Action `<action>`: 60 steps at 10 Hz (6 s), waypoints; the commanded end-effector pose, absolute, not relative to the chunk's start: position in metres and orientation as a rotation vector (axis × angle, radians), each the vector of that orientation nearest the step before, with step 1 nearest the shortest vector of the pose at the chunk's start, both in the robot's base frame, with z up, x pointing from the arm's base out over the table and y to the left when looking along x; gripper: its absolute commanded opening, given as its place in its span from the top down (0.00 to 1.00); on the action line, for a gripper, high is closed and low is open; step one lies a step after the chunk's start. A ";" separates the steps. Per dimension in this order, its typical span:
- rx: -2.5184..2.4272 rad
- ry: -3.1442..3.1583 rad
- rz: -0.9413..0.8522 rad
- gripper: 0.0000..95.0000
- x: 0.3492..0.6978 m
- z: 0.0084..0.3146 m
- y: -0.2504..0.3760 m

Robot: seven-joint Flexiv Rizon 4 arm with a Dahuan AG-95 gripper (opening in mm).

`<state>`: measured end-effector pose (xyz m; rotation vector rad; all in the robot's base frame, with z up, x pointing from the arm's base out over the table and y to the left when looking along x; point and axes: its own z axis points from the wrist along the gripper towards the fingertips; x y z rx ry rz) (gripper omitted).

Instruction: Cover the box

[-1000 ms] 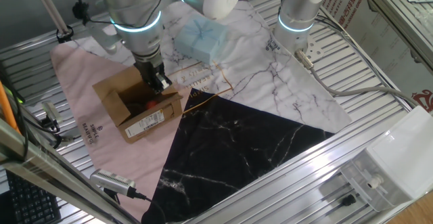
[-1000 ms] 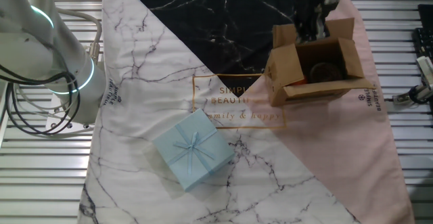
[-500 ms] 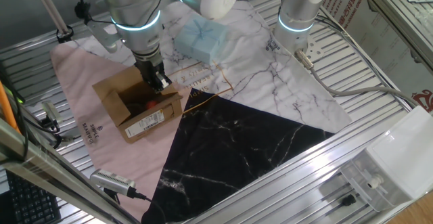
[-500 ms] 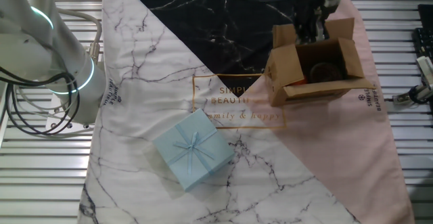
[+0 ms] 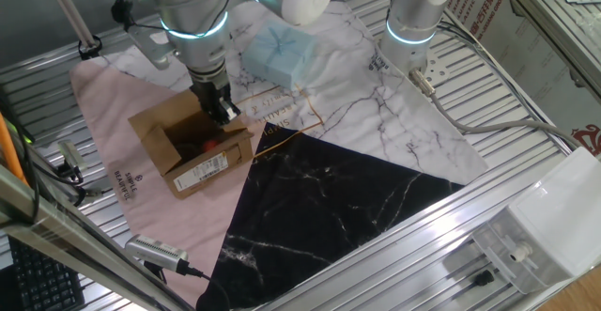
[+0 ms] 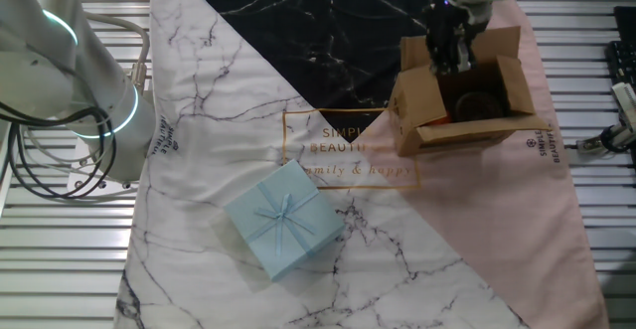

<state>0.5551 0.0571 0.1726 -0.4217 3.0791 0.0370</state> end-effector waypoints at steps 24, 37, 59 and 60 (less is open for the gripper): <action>-0.435 3.083 0.064 1.00 0.575 0.158 0.056; -0.469 3.116 0.047 1.00 0.661 0.197 0.088; -0.540 3.080 0.086 1.00 0.684 0.150 0.066; -0.539 3.079 0.086 1.00 0.684 0.148 0.065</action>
